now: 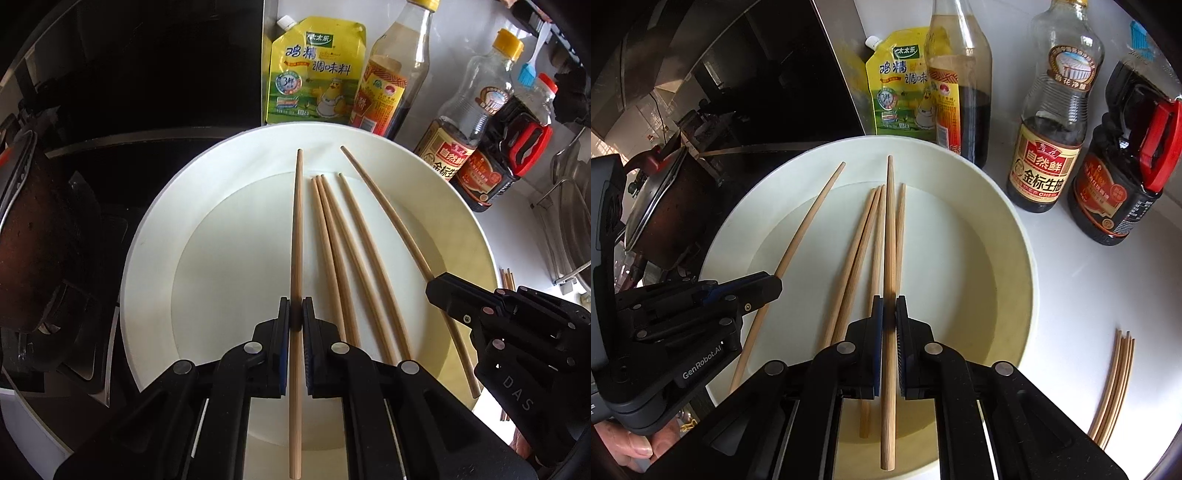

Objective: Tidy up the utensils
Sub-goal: 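Open the left gripper to drop its chopstick into the basin while the right gripper releases its own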

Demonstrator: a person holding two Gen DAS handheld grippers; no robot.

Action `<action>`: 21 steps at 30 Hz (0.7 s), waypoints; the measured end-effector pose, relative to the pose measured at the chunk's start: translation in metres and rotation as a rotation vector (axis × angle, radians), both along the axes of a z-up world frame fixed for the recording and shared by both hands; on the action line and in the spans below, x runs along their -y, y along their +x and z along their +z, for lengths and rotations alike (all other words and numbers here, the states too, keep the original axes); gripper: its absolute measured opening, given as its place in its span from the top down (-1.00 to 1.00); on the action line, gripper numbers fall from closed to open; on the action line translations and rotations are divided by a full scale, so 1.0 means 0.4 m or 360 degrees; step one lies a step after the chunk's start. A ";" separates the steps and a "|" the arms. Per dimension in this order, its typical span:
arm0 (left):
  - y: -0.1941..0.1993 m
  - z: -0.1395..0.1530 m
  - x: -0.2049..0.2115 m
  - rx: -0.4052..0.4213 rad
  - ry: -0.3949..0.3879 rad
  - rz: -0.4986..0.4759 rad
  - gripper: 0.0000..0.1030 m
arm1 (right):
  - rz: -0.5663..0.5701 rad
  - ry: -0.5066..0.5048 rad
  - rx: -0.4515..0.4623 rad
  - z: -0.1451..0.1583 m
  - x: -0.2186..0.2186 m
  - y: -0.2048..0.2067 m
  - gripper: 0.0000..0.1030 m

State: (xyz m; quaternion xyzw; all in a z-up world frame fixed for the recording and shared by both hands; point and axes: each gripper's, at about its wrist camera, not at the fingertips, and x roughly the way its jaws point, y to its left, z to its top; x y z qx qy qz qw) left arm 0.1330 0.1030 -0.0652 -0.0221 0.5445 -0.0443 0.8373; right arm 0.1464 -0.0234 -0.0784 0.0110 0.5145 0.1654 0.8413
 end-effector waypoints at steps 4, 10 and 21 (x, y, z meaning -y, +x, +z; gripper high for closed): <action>0.009 -0.028 -0.010 -0.0040 -0.0002 0.0001 0.86 | -0.0017 -0.0017 -0.0049 -0.030 -0.007 0.014 0.87; 0.019 -0.053 -0.007 -0.0091 -0.0009 0.0003 0.85 | -0.0046 -0.0019 -0.0108 -0.059 -0.005 0.019 0.87; 0.006 -0.012 -0.025 0.0006 0.0003 0.0087 -0.15 | -0.0056 0.0012 -0.0046 -0.025 0.011 0.007 0.86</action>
